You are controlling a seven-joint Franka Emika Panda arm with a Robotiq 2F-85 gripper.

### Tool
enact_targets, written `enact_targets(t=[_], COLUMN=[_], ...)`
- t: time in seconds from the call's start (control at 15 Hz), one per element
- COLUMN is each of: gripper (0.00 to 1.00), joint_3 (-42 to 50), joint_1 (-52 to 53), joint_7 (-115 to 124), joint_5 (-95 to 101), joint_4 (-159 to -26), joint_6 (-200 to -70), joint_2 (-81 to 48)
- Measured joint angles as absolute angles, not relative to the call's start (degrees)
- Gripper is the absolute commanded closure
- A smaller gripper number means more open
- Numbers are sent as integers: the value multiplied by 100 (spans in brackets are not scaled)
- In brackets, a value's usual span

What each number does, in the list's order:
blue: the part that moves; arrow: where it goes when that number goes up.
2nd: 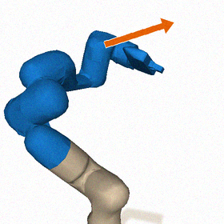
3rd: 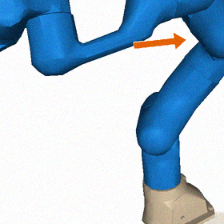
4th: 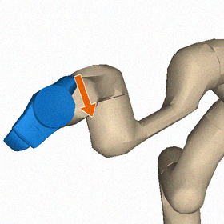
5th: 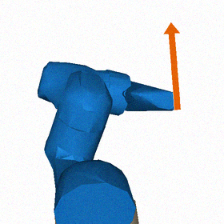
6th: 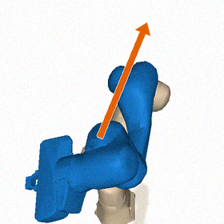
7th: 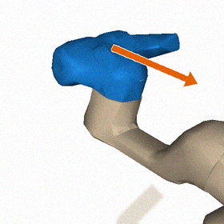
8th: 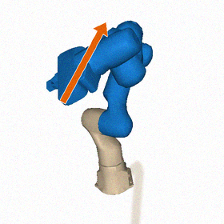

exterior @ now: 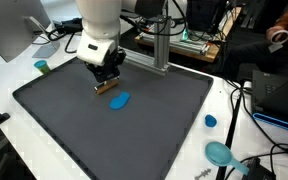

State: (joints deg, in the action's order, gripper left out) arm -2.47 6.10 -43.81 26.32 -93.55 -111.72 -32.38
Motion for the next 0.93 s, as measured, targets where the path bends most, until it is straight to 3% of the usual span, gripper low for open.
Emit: enact_targets(t=[0.4, 0.93], gripper=[78, 78], joint_3=[-514, -472], joint_1=[54, -579], joint_7=[-4868, -5224], joint_5=[1598, 31], joint_4=[-9212, -9849], joint_6=[-11353, -10858], joint_2=[-2991, -1103])
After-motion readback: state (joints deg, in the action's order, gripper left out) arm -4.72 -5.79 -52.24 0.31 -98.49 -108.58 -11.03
